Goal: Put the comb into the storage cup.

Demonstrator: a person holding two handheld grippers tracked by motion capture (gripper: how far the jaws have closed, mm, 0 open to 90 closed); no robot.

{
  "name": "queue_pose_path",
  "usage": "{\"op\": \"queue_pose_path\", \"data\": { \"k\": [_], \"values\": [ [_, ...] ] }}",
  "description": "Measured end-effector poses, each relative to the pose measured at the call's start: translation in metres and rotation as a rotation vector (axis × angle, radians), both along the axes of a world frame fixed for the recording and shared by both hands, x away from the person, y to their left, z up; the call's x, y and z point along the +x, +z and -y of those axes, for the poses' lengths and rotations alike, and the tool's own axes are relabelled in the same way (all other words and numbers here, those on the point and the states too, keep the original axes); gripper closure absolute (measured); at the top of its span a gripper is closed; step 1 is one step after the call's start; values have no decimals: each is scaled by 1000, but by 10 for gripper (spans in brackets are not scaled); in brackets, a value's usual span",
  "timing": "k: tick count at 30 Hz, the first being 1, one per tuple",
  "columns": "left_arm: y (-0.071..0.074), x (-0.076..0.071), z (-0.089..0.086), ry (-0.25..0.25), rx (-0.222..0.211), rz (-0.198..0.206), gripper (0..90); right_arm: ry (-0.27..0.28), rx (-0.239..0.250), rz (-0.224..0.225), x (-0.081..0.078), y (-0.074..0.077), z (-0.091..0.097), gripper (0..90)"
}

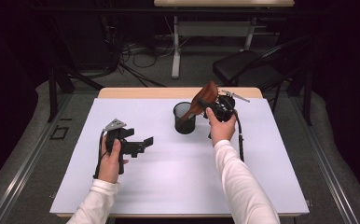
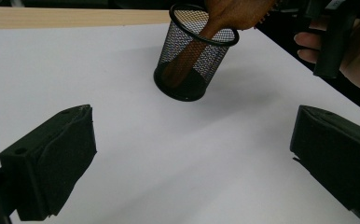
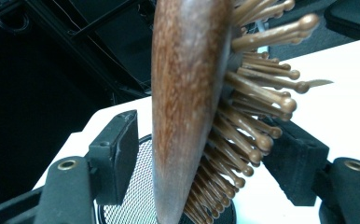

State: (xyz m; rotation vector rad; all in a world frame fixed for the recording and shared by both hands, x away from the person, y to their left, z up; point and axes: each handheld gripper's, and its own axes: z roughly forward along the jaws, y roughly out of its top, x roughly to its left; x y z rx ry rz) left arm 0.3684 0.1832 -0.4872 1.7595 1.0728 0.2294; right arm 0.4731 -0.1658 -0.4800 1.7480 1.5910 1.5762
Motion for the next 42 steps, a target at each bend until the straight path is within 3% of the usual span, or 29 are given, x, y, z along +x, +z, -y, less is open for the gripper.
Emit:
{"op": "queue_pose_path", "data": {
  "k": [12, 18, 42],
  "values": [
    [-1, 1, 0, -1, 1, -2, 2, -14, -20, -16, 1, -1, 1, 164],
    [-1, 0, 1, -1, 4, -2, 3, -14, -41, -21, 0, 0, 4, 152],
    [-1, 0, 0, -1, 3, -1, 3, 21, -36, -20, -6, 8, 13, 143]
  ]
}}
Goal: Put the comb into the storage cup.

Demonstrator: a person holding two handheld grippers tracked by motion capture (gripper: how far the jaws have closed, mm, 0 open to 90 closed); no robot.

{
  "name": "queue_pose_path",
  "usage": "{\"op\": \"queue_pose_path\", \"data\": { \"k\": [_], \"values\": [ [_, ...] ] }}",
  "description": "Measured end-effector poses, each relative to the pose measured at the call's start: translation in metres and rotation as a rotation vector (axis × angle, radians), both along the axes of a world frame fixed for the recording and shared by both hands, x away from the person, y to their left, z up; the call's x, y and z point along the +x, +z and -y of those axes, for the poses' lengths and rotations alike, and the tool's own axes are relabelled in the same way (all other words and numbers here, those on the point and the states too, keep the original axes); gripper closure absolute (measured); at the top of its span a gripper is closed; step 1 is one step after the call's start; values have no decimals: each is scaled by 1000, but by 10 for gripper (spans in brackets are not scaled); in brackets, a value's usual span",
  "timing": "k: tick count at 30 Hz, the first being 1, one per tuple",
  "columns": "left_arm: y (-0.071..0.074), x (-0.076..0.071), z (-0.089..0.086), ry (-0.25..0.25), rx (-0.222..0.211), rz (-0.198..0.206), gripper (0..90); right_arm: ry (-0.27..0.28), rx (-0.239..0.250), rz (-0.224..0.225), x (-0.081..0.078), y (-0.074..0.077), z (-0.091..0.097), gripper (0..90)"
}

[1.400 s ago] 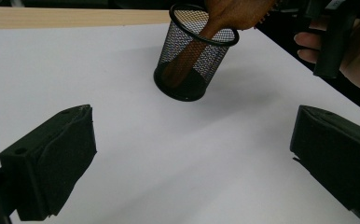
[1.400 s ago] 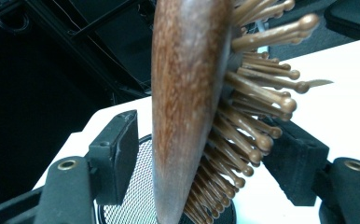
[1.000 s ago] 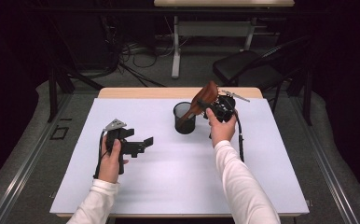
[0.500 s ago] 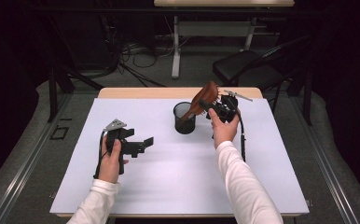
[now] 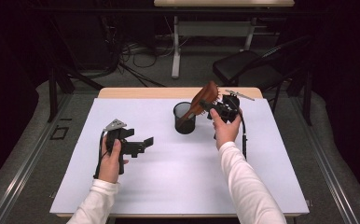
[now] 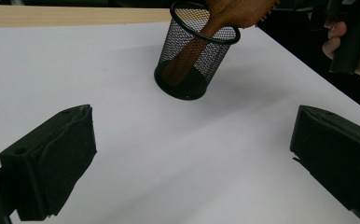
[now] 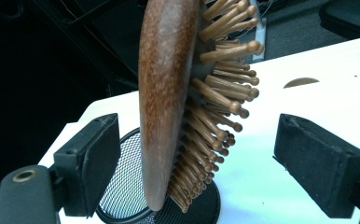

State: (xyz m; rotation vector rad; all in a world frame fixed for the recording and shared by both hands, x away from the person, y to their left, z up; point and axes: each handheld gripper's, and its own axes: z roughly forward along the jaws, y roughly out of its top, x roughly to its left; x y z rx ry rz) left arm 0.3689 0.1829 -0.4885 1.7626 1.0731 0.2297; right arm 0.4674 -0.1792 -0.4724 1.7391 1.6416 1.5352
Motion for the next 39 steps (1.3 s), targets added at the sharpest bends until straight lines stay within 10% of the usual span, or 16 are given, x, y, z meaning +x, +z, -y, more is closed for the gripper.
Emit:
{"op": "queue_pose_path", "data": {
  "k": [39],
  "values": [
    [0, 0, 1, -1, 3, -1, 3, 106, -57, -32, -22, 5, 24, 0]
  ]
}}
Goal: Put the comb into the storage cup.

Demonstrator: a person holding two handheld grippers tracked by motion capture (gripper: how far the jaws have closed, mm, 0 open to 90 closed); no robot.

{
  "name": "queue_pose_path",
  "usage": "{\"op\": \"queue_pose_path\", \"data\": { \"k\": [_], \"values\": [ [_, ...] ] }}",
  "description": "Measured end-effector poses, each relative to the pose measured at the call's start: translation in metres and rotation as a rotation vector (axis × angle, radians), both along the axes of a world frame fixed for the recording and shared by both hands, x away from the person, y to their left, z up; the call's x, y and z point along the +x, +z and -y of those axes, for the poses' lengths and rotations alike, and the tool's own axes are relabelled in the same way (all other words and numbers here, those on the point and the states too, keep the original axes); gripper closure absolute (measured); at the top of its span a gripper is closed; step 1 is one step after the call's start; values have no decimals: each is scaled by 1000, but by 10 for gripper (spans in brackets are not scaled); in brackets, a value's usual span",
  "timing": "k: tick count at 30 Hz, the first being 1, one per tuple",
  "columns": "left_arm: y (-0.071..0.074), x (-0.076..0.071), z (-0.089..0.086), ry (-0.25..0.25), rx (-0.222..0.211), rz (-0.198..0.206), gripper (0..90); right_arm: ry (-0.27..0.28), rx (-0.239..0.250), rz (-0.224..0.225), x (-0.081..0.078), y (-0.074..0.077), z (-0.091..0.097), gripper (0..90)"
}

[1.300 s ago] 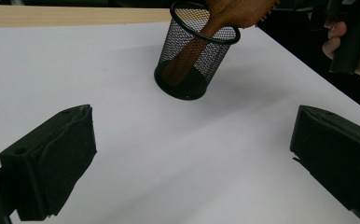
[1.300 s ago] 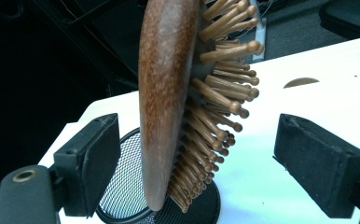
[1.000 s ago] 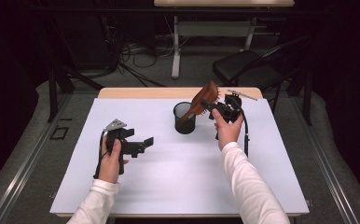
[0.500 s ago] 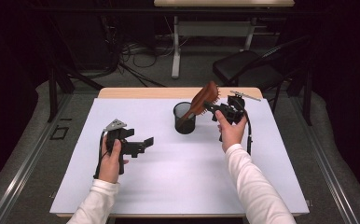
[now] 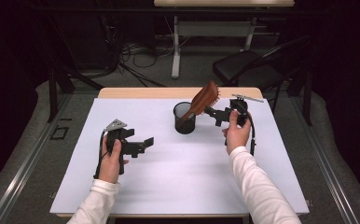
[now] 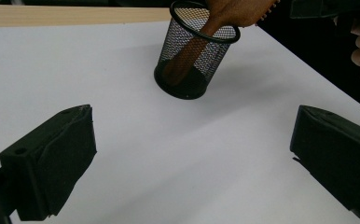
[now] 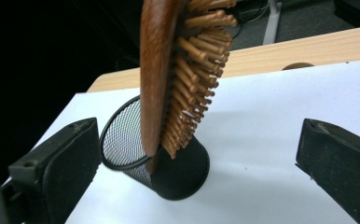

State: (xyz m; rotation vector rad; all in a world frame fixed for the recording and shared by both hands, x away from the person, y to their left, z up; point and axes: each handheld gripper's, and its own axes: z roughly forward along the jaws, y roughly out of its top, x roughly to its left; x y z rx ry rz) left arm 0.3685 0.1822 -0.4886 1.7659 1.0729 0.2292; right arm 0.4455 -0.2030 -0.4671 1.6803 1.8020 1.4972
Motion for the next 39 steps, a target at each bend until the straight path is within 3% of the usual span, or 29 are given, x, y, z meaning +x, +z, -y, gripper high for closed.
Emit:
{"op": "queue_pose_path", "data": {
  "k": [6, 26, 33, 39],
  "values": [
    [0, 0, -1, 1, -2, 0, 3, 26, -51, -26, -2, 1, 2, 0],
    [0, 2, -1, -11, -7, -11, 3, 47, -128, -16, -10, 8, 9, 0],
    [1, 2, -2, -12, -6, -11, 3, 75, -189, -20, -11, 12, 10, 0],
    [2, 1, -2, -14, -4, -9, 3, 91, -206, -16, -15, 17, 10, 0]
  ]
}}
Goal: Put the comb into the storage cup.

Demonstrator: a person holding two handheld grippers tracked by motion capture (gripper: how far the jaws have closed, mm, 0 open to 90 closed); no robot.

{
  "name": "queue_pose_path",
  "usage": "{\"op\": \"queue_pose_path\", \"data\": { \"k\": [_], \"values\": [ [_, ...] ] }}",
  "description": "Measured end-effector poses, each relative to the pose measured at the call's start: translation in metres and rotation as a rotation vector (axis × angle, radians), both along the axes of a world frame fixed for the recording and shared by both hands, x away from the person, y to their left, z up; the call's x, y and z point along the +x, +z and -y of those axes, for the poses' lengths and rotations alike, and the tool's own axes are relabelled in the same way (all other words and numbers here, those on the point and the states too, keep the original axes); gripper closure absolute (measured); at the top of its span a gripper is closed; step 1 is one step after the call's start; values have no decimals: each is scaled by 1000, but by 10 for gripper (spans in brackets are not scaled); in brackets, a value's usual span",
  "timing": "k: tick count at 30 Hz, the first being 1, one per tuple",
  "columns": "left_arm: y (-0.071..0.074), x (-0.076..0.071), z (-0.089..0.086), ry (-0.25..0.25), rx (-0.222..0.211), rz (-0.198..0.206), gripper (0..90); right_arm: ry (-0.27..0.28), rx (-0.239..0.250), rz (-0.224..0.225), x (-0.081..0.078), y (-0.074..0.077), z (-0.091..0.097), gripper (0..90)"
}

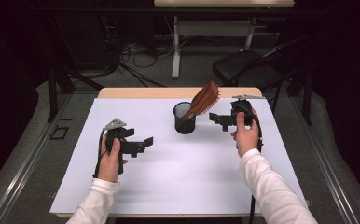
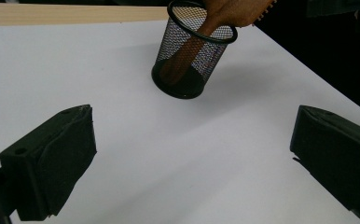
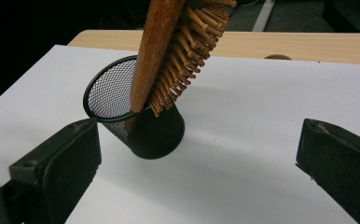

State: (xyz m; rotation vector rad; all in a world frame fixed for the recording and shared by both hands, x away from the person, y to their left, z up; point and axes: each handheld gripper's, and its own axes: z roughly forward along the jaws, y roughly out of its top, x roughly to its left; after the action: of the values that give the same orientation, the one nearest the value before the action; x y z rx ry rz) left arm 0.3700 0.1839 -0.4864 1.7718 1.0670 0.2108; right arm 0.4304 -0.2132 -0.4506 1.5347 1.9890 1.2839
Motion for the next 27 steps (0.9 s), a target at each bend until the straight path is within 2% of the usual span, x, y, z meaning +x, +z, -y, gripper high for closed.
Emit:
{"op": "queue_pose_path", "data": {
  "k": [11, 18, 27],
  "values": [
    [3, -1, -1, -6, -1, 4, 3, 57, -46, -13, -8, 7, -1, 0],
    [8, -3, 3, -32, -1, 13, 3, 97, -80, -9, -13, 8, -6, 0],
    [11, -5, 5, -41, -6, 19, 3, 133, -94, 2, -20, 8, -15, 0]
  ]
}}
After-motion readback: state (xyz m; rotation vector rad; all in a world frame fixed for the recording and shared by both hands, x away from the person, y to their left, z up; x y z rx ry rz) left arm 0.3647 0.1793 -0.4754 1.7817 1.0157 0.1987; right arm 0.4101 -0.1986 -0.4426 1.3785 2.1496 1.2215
